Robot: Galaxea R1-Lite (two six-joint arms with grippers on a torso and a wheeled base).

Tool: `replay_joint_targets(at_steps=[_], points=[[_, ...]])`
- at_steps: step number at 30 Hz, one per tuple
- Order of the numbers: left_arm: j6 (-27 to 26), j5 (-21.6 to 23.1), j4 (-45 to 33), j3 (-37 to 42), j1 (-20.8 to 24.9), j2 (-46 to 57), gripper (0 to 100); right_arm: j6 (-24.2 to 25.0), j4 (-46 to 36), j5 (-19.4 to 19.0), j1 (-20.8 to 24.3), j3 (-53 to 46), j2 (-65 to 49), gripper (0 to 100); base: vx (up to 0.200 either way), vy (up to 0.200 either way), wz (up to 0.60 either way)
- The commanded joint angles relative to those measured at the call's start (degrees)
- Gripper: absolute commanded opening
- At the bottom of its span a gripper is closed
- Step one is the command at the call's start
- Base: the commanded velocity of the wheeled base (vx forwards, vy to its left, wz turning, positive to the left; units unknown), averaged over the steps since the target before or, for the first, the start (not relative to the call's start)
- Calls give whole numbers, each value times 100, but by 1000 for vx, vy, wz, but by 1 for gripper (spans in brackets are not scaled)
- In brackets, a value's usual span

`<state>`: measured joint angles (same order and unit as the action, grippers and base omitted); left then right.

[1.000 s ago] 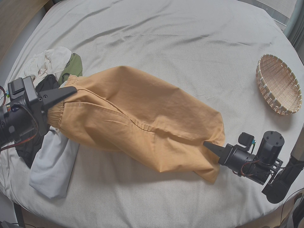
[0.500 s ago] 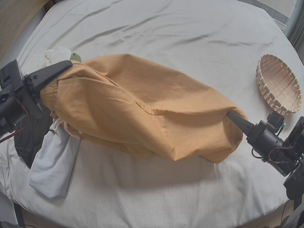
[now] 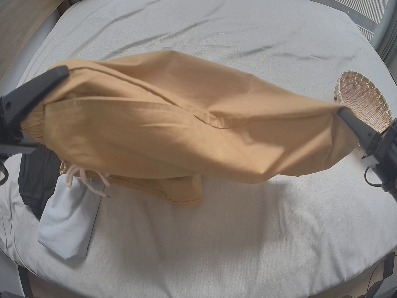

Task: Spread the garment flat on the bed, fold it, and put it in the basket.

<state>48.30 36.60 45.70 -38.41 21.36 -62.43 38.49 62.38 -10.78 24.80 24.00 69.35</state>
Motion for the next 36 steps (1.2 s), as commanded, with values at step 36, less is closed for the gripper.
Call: replay_joint_targets(at_steps=[36], points=[[373, -496, -53, -1010, 202, 143, 0, 142, -3944, -1541, -1232, 4438, -1477, 0, 0, 0, 0]])
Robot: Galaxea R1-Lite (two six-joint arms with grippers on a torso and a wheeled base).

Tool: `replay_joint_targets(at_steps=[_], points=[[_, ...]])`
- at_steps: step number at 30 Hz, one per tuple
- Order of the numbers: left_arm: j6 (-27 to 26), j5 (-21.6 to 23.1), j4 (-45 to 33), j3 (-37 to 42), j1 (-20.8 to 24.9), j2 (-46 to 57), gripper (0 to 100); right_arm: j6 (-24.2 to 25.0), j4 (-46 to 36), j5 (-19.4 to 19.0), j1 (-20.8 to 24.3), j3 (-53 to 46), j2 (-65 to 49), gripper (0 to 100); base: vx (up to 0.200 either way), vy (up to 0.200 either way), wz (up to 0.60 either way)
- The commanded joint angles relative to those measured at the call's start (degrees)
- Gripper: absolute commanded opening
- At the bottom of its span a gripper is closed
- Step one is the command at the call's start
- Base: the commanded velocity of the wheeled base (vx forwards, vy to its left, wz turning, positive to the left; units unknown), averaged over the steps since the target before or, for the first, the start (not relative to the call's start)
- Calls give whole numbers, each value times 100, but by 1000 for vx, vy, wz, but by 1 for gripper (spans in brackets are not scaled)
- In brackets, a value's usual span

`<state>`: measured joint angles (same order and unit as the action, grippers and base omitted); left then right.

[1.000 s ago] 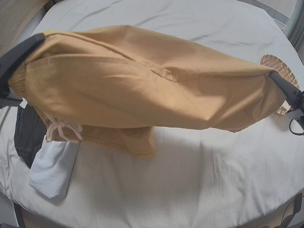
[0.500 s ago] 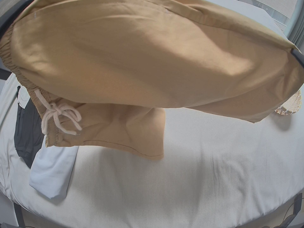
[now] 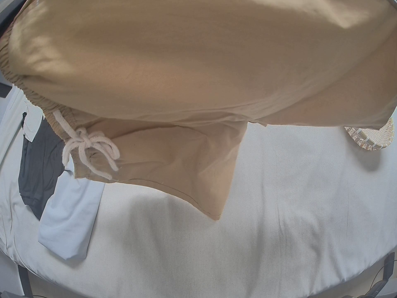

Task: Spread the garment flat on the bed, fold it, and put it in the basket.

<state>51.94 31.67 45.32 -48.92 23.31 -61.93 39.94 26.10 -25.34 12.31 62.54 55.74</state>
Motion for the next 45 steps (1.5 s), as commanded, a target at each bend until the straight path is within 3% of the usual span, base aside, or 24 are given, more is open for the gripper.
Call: replay_joint_targets(at_steps=[1, 13, 17, 21, 30, 37, 45], points=[[61, -3, -24, 102, 7, 172, 0, -3, -509, -146, 8, 813, -159, 0, 0, 0, 0], [246, -3, -15, 383, -19, 278, 0, 14, -1107, -419, 8, 1533, -212, 0, 0, 0, 0], [246, -12, -24, 744, -11, 366, 0, 5, -1177, -410, -1, 936, -379, 0, 0, 0, 0], [228, -12, -138, 1368, -37, 726, 0, -21, -1081, -392, -45, -304, -511, 0, 0, 0, 0], [149, -29, -340, 1148, -485, 506, 0, -3, -26, -357, -203, -1481, -195, 0, 0, 0, 0], [-141, -29, -59, 673, -749, -346, 0, 14, 642, -375, -607, -1525, 649, 0, 0, 0, 0], [-141, -240, 55, -170, -758, -1234, 0, 23, 1486, -357, -678, -1437, 1660, 0, 0, 0, 0]])
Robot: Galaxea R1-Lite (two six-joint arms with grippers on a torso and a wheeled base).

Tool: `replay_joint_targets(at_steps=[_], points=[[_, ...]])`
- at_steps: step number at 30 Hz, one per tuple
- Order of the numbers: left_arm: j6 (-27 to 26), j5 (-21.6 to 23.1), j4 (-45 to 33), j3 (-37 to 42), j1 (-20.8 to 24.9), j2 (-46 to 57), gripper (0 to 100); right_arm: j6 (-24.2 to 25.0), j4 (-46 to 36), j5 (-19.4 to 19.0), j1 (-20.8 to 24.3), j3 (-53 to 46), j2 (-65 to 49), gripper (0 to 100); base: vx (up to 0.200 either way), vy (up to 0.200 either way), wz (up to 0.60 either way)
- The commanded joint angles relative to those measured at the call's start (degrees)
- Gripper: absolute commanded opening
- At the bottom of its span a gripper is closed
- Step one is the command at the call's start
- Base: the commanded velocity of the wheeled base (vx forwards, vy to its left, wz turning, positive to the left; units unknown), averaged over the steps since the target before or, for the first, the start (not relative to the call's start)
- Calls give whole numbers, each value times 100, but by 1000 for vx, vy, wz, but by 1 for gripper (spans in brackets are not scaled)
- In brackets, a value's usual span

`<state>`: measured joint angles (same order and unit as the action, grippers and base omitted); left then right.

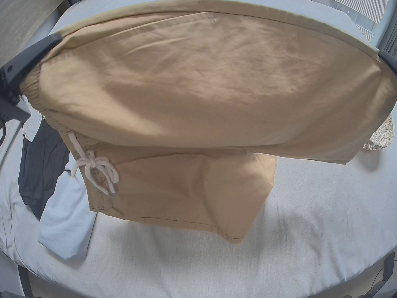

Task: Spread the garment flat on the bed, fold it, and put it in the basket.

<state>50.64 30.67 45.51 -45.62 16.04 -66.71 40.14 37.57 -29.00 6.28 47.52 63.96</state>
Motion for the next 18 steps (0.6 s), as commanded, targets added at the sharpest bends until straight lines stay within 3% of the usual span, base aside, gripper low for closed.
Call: replay_joint_targets(at_steps=[1, 6, 18], points=[[-10, -176, 46, -597, -31, -844, 0, 11, 426, 0, -74, 91, 951, 0, 0, 0, 0], [-1, -228, 81, -1353, -31, -1591, 0, 46, 883, 26, -83, 478, 1707, 0, 0, 0, 0], [16, -378, 371, -2786, -40, -3226, 0, 46, 919, 35, -153, 1805, 3149, 0, 0, 0, 0]])
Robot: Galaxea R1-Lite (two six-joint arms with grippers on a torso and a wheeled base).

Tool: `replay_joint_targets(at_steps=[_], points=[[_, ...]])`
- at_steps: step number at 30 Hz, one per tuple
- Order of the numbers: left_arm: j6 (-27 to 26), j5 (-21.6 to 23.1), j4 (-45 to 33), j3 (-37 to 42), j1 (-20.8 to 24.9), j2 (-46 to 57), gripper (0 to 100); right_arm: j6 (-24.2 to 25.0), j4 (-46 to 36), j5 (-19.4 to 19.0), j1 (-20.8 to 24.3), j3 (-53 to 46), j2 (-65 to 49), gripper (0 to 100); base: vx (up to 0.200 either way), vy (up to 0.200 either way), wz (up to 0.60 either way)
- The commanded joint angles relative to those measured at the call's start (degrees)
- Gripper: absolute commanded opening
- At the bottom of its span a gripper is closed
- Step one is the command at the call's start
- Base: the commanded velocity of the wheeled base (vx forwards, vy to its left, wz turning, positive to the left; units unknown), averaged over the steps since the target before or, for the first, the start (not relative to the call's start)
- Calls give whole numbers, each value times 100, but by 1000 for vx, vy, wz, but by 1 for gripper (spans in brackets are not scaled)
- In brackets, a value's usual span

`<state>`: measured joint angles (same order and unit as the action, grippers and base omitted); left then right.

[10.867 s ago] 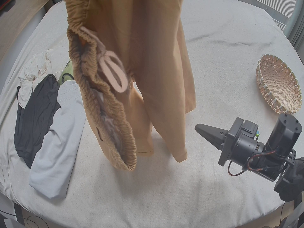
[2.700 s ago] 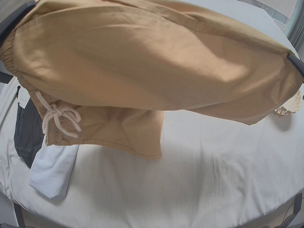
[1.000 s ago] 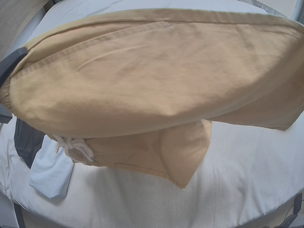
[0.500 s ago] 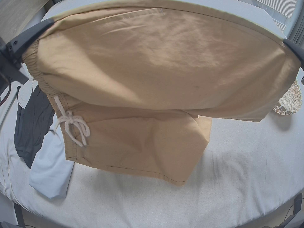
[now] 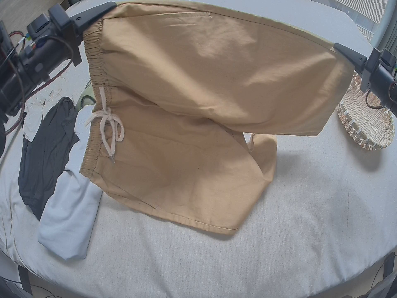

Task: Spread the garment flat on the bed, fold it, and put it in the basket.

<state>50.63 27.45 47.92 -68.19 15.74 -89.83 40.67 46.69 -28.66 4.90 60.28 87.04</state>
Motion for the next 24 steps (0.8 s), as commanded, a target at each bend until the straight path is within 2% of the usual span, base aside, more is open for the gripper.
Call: replay_joint_targets(at_steps=[1, 5, 10, 11, 13, 17, 24], points=[[17, -65, 165, -642, -9, -1045, 0, -6, 16, 1, -15, 634, 955, 0, 0, 0, 0], [26, -47, 226, -1170, -212, -1537, 0, 3, 33, 10, -24, 1100, 1421, 0, 0, 0, 0], [44, -56, 139, -2066, -519, -2126, 0, 3, 473, 36, -182, 1776, 2019, 0, 0, 0, 0], [52, -56, 139, -2137, -554, -2161, 100, 3, 499, 62, -191, 1838, 2080, 100, 0, 0, 0], [132, -65, 51, -2462, -721, -2337, 100, 11, 543, 352, -191, 2181, 2309, 100, 0, 0, 0], [246, -91, -160, -2708, -906, -2478, 100, 11, 525, 458, -200, 2190, 2388, 100, 0, 0, 0], [219, -100, -1083, -2646, -994, -2443, 100, -15, 552, 484, -138, 1188, 1834, 100, 0, 0, 0]])
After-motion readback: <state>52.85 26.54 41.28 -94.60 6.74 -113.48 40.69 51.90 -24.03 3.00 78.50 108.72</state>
